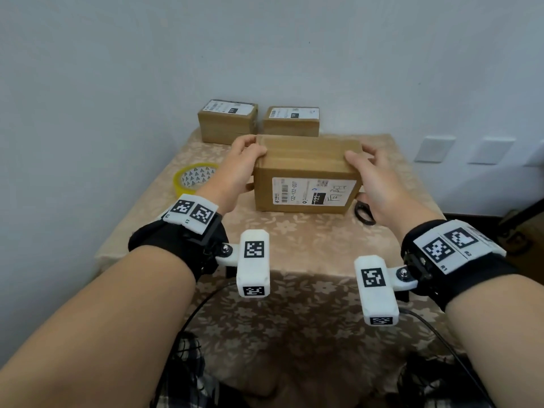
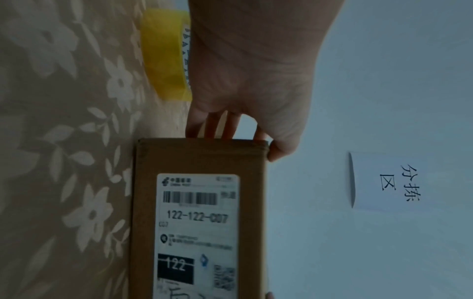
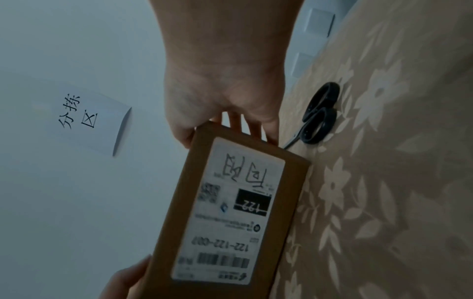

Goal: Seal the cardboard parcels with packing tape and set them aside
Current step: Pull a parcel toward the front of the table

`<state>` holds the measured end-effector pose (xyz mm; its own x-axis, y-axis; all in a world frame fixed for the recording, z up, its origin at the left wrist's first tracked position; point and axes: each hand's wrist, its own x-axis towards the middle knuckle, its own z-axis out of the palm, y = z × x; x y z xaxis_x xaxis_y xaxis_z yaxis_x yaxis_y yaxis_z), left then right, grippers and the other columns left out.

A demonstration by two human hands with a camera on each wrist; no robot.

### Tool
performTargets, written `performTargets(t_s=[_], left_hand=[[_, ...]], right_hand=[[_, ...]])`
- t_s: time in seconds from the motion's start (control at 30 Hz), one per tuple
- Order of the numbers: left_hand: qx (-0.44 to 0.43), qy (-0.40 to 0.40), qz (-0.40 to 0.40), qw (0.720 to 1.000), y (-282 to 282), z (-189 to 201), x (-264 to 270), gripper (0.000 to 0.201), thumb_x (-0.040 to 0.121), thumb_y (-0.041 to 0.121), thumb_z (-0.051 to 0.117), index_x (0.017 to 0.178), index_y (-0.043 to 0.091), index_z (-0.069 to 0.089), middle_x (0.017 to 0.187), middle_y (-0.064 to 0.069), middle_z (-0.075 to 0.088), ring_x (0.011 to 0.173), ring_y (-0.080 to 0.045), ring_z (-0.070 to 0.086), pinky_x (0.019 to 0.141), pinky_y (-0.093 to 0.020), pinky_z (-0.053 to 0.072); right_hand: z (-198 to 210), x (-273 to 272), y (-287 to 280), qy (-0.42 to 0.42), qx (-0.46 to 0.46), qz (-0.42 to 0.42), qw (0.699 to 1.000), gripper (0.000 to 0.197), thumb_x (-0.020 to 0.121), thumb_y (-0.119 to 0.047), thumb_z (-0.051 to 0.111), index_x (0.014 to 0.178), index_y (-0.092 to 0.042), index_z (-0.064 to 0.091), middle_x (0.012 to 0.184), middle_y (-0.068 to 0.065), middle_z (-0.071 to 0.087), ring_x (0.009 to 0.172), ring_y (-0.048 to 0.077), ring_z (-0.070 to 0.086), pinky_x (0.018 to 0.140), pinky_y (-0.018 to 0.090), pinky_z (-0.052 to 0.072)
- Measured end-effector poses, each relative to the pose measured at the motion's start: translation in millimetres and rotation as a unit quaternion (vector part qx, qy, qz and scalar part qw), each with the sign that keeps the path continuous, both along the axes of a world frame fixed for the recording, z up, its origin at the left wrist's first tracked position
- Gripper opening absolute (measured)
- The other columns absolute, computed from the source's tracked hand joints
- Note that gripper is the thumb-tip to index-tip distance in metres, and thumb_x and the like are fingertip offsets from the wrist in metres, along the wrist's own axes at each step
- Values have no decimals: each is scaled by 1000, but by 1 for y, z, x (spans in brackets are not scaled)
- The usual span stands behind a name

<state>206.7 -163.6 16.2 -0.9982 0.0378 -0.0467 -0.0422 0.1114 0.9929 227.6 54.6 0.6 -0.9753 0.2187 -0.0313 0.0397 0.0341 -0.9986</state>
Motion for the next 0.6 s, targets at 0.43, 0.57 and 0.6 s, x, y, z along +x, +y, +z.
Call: performTargets(t_s=[0.43, 0.57, 0.6], left_hand=[[-235, 88, -20, 968, -13, -22, -7, 18, 88, 32, 61, 85, 17, 51, 101, -3, 52, 87, -15, 48, 73, -28, 37], [-353, 61, -74, 931, -14, -15, -5, 27, 93, 20, 54, 119, 25, 53, 125, -5, 35, 101, -16, 45, 81, -24, 33], [-381, 64, -89, 918, -13, -13, -4, 31, 95, 18, 49, 123, 27, 53, 127, -4, 35, 102, -15, 43, 83, -24, 32]], right_hand=[[-8, 5, 0, 13, 317, 156, 935, 29, 80, -15, 70, 101, -25, 53, 121, 1, 44, 105, 18, 46, 74, 23, 36], [-4, 10, 2, 19, 348, 185, 919, 28, 87, -24, 63, 113, -31, 56, 130, -5, 40, 110, 13, 40, 88, 27, 30], [-2, 11, 3, 22, 352, 193, 915, 28, 88, -22, 61, 115, -31, 58, 130, -7, 41, 111, 12, 42, 89, 26, 30]])
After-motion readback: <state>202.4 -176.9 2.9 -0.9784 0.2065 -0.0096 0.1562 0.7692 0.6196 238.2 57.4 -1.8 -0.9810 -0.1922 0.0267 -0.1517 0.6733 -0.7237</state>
